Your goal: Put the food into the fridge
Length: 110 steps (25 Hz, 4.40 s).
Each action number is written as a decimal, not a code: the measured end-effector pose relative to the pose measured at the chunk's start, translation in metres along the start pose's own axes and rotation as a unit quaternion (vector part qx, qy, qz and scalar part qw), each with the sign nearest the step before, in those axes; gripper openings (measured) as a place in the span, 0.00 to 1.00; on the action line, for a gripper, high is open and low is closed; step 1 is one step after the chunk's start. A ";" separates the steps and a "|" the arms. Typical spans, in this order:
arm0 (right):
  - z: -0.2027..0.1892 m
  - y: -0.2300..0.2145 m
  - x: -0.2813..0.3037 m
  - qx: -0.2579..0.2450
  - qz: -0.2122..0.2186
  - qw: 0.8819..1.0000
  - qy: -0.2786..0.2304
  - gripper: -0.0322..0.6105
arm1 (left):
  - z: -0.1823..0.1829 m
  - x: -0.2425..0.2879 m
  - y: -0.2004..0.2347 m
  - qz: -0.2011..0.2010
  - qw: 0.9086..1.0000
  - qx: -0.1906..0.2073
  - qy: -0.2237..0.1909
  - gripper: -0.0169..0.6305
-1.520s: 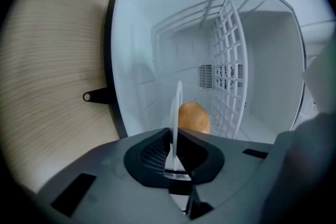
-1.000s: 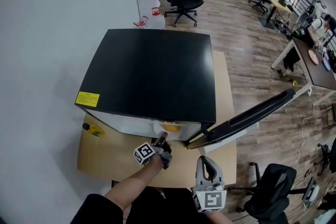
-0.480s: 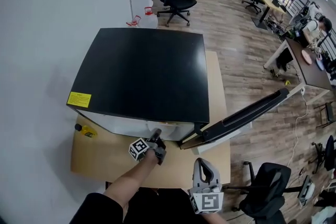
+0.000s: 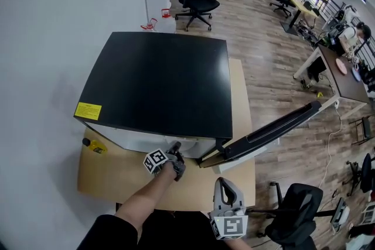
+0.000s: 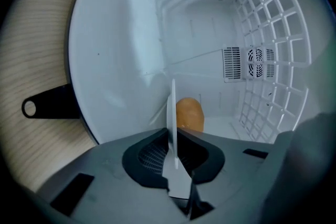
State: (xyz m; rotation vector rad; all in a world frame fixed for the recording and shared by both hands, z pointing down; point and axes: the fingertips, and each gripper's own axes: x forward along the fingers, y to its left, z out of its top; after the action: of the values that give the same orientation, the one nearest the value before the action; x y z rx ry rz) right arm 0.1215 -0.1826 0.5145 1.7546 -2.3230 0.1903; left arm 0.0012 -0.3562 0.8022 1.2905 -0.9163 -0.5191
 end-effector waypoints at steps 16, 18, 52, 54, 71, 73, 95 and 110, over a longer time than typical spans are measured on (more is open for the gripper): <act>0.011 0.001 0.001 -0.024 0.001 1.000 -0.016 0.14 | 0.000 0.012 0.005 0.104 0.992 0.057 0.041 0.07; 0.013 0.006 0.002 -0.037 0.009 0.999 -0.025 0.14 | -0.001 0.013 0.004 0.122 0.987 0.089 0.048 0.07; -0.010 0.006 -0.022 0.036 0.004 0.999 -0.002 0.14 | 0.011 0.000 0.003 0.282 0.817 0.493 0.100 0.54; -0.010 0.009 -0.025 0.033 0.005 0.999 -0.001 0.14 | 0.012 -0.001 0.003 0.279 0.809 0.508 0.099 0.55; -0.009 0.038 -0.046 0.031 0.006 0.999 -0.020 0.14 | 0.006 -0.071 -0.037 0.189 0.834 0.516 0.054 0.55; -0.007 0.045 -0.052 0.031 0.004 0.999 -0.027 0.14 | -0.001 -0.087 -0.053 0.161 0.805 0.570 0.047 0.55; -0.023 0.124 -0.221 0.044 -0.054 0.997 -0.041 0.14 | -0.159 -0.411 -0.187 -0.058 0.805 0.590 -0.020 0.54; -0.025 0.154 -0.260 0.025 -0.014 0.998 -0.050 0.14 | -0.200 -0.483 -0.194 -0.093 0.798 0.594 -0.037 0.17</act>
State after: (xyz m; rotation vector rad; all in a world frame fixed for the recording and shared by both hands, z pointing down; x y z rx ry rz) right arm 0.0436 0.1086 0.4772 1.8586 -2.3804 0.1609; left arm -0.0776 0.0892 0.4770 2.5331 -1.2381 -0.0741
